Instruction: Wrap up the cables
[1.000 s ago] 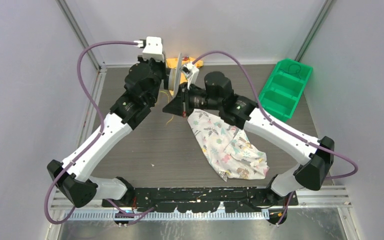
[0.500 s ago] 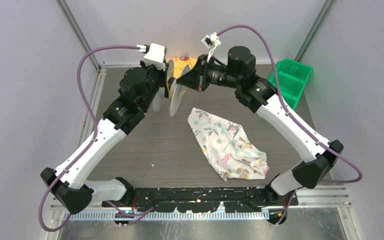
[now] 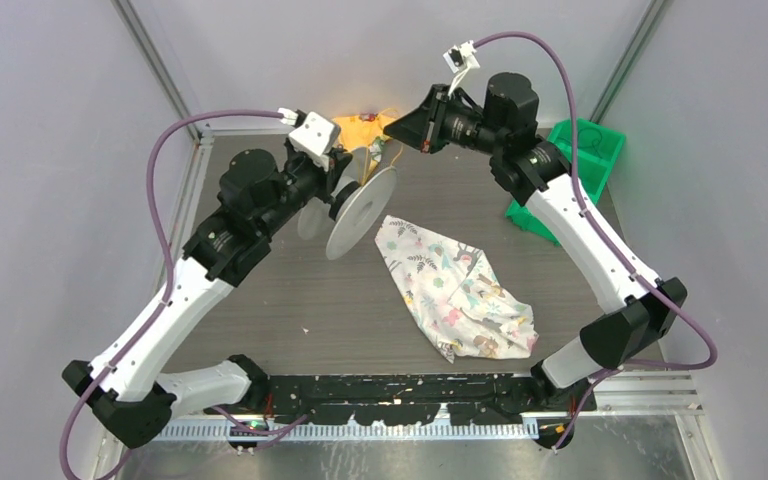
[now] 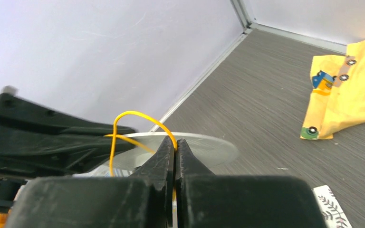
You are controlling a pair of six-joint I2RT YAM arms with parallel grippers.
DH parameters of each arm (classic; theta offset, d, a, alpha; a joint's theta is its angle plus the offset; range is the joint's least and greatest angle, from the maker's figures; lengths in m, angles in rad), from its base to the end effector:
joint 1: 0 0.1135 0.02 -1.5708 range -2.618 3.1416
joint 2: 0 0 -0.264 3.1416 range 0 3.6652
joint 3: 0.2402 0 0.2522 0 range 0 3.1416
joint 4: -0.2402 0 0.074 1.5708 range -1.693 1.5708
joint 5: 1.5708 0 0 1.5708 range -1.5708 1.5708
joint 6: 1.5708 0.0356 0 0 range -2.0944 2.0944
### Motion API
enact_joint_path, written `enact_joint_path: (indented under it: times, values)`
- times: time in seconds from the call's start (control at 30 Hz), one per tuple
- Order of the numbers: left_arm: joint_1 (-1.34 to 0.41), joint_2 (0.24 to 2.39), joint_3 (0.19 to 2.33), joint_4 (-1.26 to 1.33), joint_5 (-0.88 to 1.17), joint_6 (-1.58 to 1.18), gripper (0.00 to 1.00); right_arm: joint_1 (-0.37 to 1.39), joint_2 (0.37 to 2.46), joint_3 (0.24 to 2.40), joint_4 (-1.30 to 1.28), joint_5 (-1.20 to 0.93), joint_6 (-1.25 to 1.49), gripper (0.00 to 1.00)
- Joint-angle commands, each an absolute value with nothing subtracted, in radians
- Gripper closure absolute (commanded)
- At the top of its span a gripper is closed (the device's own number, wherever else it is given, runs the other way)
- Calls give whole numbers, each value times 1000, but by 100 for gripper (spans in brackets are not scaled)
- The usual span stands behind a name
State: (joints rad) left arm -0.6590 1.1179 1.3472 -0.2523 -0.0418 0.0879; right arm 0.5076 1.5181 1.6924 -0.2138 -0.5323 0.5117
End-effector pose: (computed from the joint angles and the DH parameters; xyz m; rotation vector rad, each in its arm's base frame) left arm 0.1898 -0.1451 0.4625 0.5563 1.5097 -0.4106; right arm 0.2897 0.1818 0.4746 -0.4390 1.6896 1.1938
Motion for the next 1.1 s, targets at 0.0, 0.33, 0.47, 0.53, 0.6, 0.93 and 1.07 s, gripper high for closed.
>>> enact_joint_path:
  times: [0.0,0.33,0.47,0.53,0.6,0.93,1.07]
  values:
    - [-655,1041,1358,-148,36,97,99,465,1539,1683,-215,-555,529,100]
    - [-654,984,1383,-83,-6,22,100,434,1550,1499,-138,-630,604,99]
    - [-654,984,1389,-13,-38,-54,100,439,1538,1459,-114,-623,625,99]
    - [-654,991,1391,29,-63,-97,100,448,1534,1449,-111,-602,634,99]
    - [-654,1003,1395,66,-86,-135,100,461,1525,1420,-84,-586,654,100]
    - [-654,1061,1395,171,-299,-283,100,592,1497,1286,103,-449,742,99]
    - [-654,1063,1383,207,-360,-316,99,634,1507,1280,116,-439,750,99]
